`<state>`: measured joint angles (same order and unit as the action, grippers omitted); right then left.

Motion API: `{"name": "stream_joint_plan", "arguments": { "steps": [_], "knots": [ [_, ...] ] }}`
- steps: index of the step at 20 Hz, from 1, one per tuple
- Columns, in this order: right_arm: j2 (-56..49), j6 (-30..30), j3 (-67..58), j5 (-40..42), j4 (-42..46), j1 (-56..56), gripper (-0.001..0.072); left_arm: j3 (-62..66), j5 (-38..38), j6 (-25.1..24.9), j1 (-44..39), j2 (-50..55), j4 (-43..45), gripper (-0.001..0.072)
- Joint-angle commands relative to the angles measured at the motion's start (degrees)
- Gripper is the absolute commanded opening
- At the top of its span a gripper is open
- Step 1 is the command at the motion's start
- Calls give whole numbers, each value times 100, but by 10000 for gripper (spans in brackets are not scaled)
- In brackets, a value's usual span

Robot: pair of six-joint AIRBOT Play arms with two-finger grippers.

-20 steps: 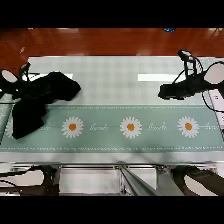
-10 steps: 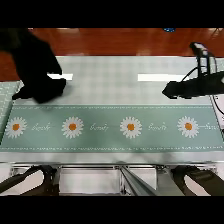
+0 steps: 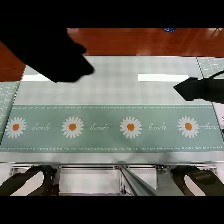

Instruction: Fold the shirts.

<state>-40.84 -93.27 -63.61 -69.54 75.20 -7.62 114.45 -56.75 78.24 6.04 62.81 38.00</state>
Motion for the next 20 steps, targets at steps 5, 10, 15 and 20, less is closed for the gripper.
{"name": "stream_joint_plan", "arguments": {
  "steps": [5, 10, 15, 20],
  "knots": [
    [398, -55, -4, -68, -7, 0, 409, -1003, 4, -151, -1928, -76, -201, 25],
    [398, -192, -4, -87, 280, 2, 409, -3506, 1099, -238, -2782, -195, -448, 25],
    [398, -278, -4, -254, 662, 2, 409, -5272, 1060, -286, -2048, -197, -481, 25],
    [372, -367, 470, -116, 702, 0, 409, -6961, 442, -754, -1117, -164, -98, 26]
  ]
}}
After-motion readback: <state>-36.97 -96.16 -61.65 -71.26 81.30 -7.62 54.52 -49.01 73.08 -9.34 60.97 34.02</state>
